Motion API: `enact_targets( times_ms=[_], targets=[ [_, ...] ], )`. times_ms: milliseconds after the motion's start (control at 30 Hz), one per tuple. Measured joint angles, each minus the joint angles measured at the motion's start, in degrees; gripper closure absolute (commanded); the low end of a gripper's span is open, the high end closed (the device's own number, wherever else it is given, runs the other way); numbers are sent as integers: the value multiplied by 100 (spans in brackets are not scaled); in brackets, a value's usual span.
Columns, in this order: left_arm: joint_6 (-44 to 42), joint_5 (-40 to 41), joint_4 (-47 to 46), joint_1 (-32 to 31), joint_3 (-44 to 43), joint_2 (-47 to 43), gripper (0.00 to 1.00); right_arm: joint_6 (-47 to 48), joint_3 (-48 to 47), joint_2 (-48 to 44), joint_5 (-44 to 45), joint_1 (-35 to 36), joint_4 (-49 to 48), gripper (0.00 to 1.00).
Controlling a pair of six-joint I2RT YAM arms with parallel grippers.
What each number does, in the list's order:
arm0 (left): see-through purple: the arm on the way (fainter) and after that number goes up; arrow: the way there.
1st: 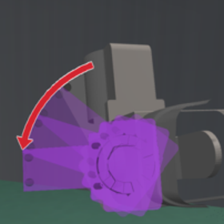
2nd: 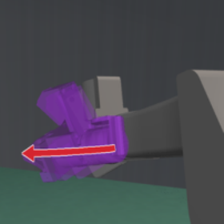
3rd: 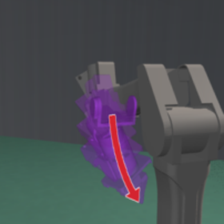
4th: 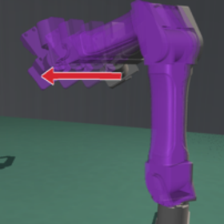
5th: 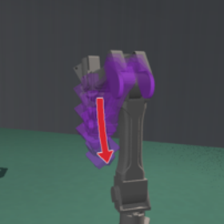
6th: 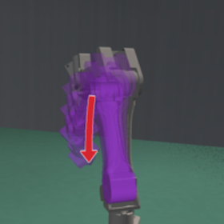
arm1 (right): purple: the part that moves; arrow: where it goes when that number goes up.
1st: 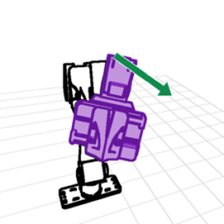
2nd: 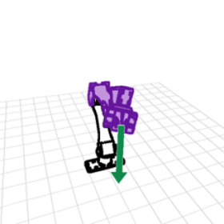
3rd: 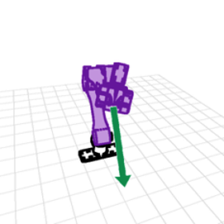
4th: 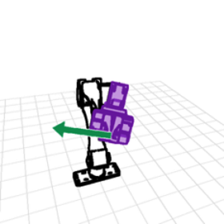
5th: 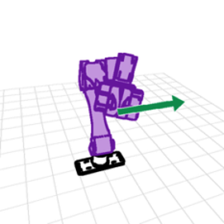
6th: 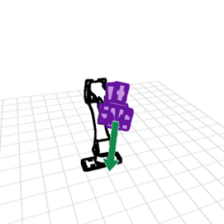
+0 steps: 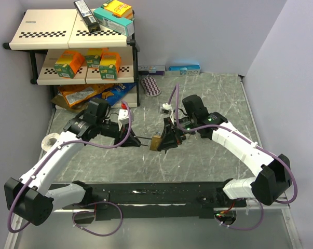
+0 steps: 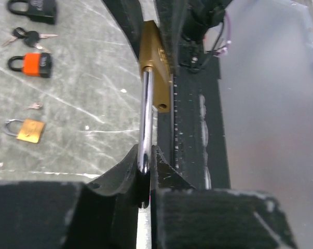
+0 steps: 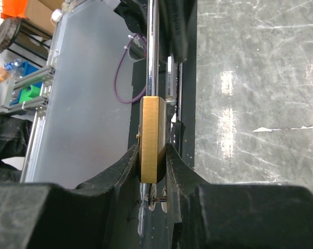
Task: Lock with the key
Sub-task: Lock the lock.
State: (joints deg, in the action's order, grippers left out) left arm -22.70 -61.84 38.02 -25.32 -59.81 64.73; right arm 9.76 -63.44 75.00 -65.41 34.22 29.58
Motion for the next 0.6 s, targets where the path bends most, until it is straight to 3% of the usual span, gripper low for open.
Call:
enact_targets(
  times_ms=[100, 233, 600],
  targets=[
    [13, -170, 114, -28, 0, 74, 99, 111, -15, 0, 55, -2, 111, 100],
    [229, -306, 122, -55, 0, 234, 99, 249, -39, 0, 157, 0, 319, 100],
    [1762, -275, -568, -367, 199, 208, 99, 400, -238, 7, 302, 103, 787, 100]
  ],
)
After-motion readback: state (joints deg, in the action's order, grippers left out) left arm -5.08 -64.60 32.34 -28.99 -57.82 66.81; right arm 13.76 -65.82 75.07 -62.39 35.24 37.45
